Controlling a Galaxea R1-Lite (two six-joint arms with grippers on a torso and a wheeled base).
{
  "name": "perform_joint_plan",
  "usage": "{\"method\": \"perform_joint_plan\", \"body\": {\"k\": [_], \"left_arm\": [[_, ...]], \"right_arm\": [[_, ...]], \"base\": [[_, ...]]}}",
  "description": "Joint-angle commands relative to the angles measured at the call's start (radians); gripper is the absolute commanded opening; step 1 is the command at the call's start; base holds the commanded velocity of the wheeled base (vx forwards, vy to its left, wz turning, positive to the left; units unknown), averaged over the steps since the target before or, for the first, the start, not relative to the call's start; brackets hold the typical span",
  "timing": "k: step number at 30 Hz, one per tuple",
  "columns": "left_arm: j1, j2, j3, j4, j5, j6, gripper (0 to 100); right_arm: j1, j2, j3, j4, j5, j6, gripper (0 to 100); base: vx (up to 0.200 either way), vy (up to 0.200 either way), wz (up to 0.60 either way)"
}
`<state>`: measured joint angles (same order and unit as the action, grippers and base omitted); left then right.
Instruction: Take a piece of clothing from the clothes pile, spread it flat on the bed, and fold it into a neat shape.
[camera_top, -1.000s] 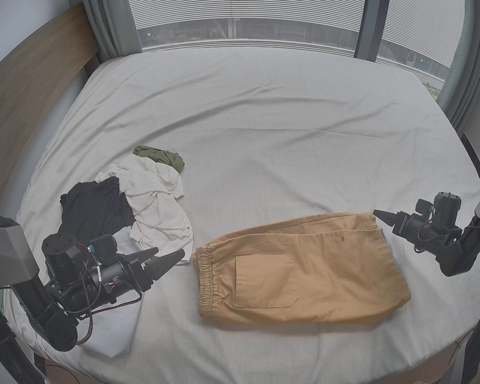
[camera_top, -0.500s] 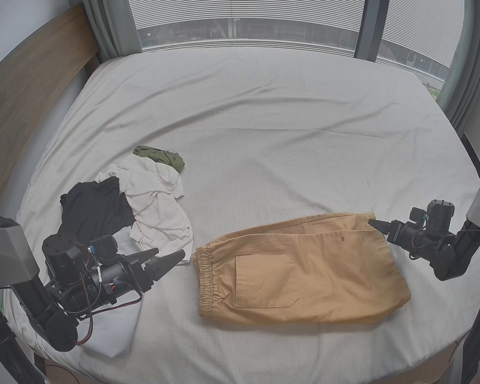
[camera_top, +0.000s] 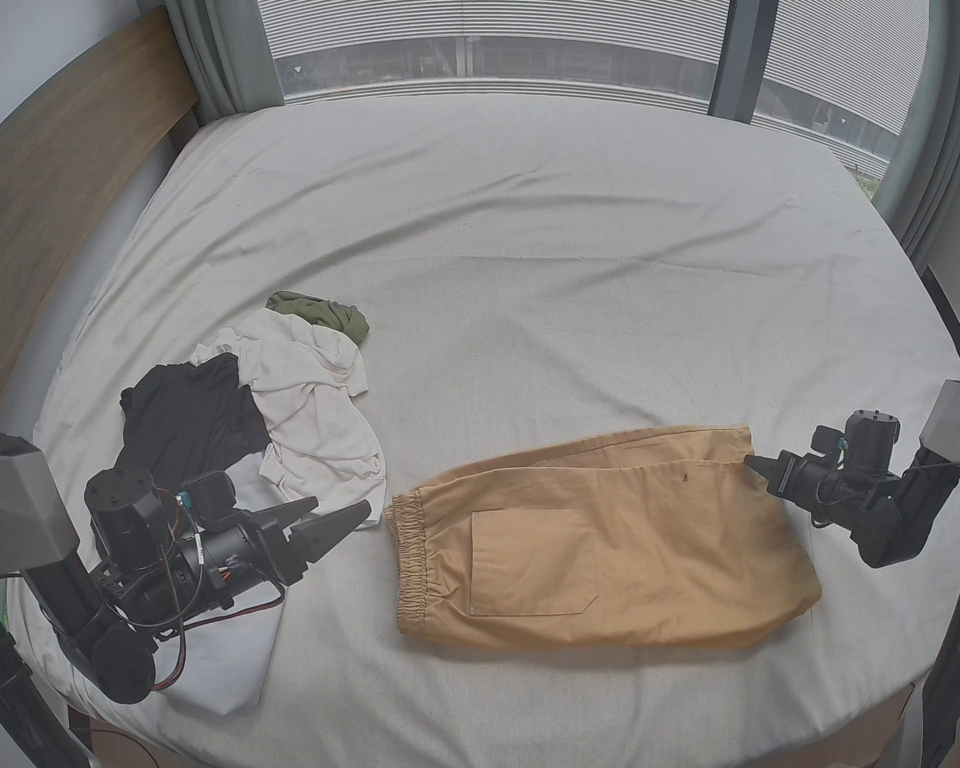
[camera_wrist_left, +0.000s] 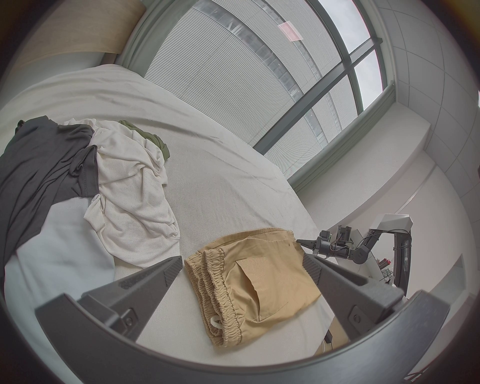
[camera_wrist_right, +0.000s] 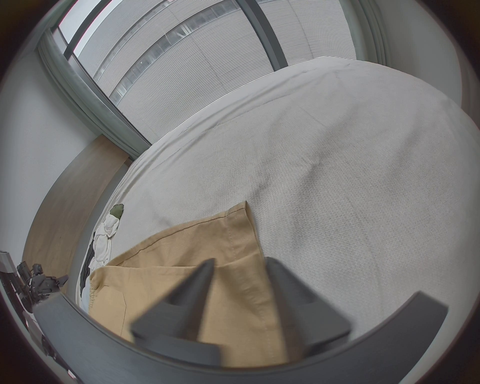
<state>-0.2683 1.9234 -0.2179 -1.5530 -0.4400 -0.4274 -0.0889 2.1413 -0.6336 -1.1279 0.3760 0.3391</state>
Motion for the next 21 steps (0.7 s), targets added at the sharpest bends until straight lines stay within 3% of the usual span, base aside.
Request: {"method": "perform_joint_plan", "body": {"k": [1,21], "left_arm": [[0.000,-0.001,0.000,-0.001,0.000,-0.001,100],[0.000,0.019,0.002,-0.001,0.000,-0.001,100]], "right_arm": [[-0.002,0.005,0.000,0.000,0.000,0.000,0],[0.012,-0.041,-0.049,-0.062,-0.031,0.001,0]], "base": [[0.000,0.000,0.00],[0.000,0.000,0.00]]}}
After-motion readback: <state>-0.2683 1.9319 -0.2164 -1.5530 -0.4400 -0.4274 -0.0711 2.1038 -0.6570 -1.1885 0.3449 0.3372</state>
